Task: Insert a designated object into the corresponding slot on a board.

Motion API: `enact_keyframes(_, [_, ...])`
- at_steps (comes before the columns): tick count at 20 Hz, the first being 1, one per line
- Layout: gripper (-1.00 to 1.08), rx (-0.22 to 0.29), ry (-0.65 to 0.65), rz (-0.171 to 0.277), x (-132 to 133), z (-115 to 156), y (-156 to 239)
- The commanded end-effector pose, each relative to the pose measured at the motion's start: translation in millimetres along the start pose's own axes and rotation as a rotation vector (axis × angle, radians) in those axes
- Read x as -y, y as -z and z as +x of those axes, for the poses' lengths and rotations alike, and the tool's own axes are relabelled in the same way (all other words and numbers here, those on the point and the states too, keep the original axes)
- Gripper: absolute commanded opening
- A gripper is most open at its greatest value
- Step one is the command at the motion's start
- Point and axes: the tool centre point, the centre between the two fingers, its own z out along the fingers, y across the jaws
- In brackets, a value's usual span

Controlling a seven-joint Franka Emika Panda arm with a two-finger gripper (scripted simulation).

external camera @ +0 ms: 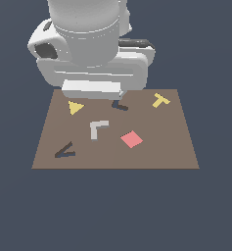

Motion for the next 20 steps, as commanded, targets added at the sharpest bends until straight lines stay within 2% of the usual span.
enact_keyframes(1, [1.0,0.0,0.0,0.0,0,0,0])
enact_keyframes(9, [1.0,0.0,0.031,0.0,-2,5,-17])
enact_keyframes(20, [1.0,-0.002,0.151,-0.001,-7,28,-84])
